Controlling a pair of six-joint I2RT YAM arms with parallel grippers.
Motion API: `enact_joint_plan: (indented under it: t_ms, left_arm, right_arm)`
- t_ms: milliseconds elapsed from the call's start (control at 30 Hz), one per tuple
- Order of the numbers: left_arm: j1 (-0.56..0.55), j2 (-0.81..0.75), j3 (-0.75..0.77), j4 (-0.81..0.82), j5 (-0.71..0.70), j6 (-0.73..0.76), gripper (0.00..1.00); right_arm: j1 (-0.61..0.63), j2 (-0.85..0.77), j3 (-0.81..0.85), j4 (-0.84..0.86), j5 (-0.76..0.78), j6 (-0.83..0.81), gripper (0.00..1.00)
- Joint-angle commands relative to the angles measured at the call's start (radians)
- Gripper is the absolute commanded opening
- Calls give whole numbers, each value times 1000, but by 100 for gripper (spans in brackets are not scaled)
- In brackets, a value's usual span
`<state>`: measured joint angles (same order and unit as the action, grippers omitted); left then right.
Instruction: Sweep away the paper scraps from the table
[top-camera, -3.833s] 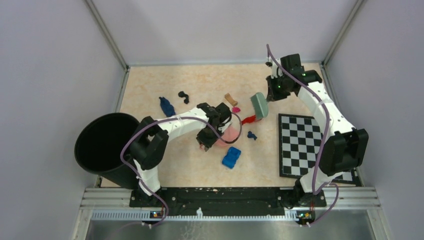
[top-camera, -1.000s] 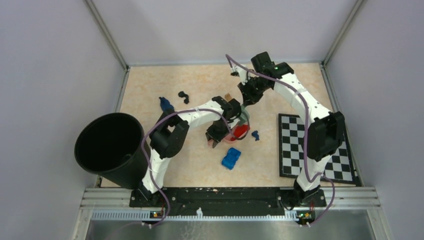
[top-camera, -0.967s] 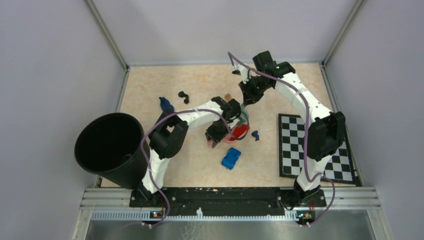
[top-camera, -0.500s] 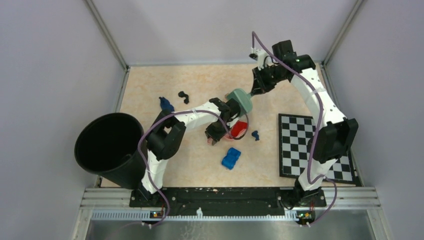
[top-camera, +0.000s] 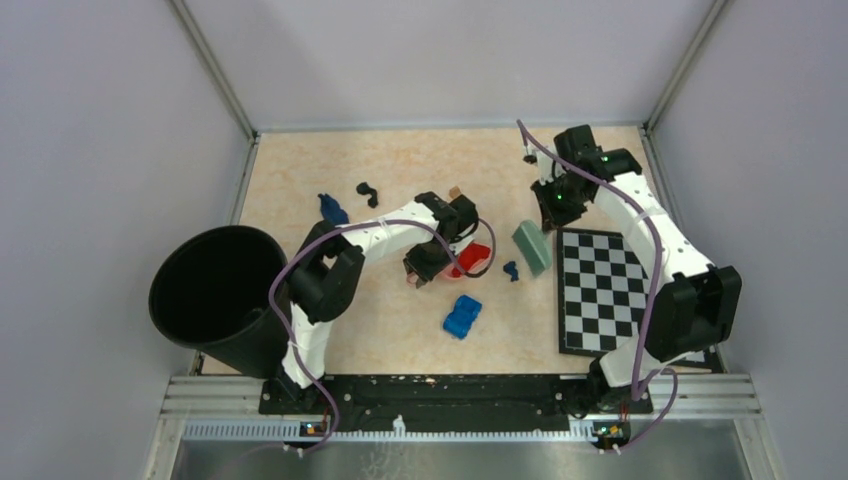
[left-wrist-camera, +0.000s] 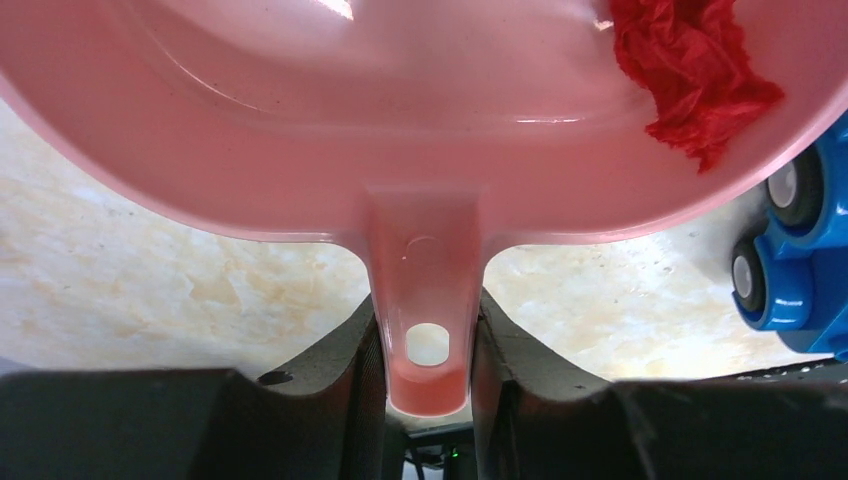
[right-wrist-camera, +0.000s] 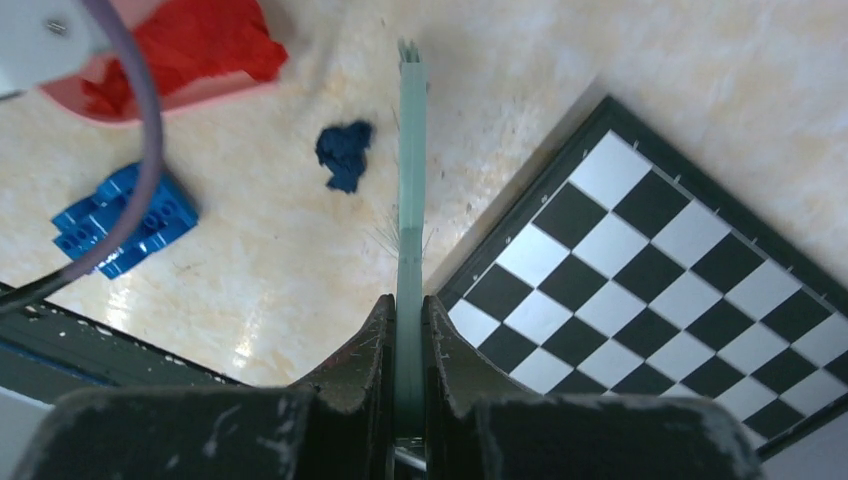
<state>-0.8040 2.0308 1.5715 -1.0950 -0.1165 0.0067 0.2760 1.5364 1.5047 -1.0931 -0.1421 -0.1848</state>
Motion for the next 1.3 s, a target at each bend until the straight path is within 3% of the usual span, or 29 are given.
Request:
enact_joint_plan:
  t_ms: [0, 233, 533, 833, 1267]
  left_arm:
    - [-23, -11, 70, -77, -48, 50, 0]
    - [-67, 45, 120, -117, -73, 76, 0]
    - [-110, 51, 34, -122, -55, 87, 0]
    - [-110, 157, 151, -107, -27, 66, 0]
    - [-98, 65, 30, 158, -99, -1, 0]
  right_arm:
    - [-6, -66, -64, 51, 80, 69, 0]
    - [-6, -42, -141, 104, -26, 147, 0]
    - [-6, 28, -2, 172, -115, 234, 0]
    - [-6, 89, 41, 149, -269, 229, 0]
    - [-9, 5, 162, -23, -177, 137, 0]
